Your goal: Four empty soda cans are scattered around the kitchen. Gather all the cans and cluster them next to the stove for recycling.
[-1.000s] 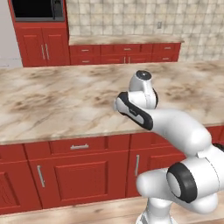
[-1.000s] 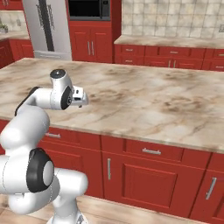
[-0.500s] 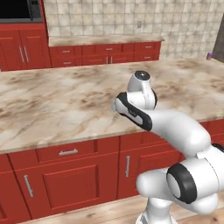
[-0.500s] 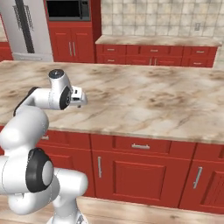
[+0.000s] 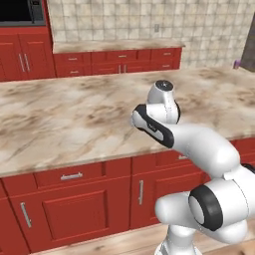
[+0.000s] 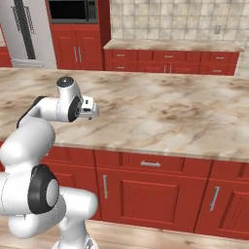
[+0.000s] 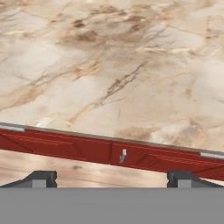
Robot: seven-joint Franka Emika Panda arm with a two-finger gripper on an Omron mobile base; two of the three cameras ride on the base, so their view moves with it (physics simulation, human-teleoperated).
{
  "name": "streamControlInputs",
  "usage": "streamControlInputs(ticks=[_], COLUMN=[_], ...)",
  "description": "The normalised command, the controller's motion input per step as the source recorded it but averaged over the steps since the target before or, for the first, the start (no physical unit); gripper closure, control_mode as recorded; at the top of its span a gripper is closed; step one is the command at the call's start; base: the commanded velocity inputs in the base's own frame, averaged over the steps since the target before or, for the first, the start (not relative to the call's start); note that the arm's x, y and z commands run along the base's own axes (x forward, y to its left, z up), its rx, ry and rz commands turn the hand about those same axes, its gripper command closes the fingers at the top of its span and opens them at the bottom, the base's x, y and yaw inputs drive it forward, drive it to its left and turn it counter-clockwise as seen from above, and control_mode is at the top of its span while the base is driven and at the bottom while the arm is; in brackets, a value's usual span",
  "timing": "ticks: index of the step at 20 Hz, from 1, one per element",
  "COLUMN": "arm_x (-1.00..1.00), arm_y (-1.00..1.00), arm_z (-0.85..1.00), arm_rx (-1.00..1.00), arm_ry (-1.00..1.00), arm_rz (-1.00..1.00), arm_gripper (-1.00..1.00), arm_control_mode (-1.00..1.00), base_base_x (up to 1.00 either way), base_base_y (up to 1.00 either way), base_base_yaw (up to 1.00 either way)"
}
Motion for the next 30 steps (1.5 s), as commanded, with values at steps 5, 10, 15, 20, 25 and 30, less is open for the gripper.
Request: streamControlInputs(ticks=[5,10,15,20,25,30], arm_x=[0.0,0.0,0.0,0.0,0.0,0.0], arm_y=[0.0,0.0,0.0,0.0,0.0,0.0], arm_z=[0.0,0.0,0.0,0.0,0.0,0.0], arm_rx=[0.0,0.0,0.0,0.0,0.0,0.0], arm_ry=[0.0,0.0,0.0,0.0,0.0,0.0], arm_rz=[0.0,0.0,0.0,0.0,0.0,0.0], arm_gripper=[-1.0,-1.0,-1.0,-1.0,-1.0,-1.0], arm_control_mode=[1.0,1.0,1.0,1.0,1.0,1.0], base_base_x=[0.23,0.16,0.17,0.21,0.23,0.21], base_base_y=[-0.64,-0.7,-0.72,-0.78,-0.86,-0.86], base_base_yaw=[0.0,0.0,0.0,0.0,0.0,0.0])
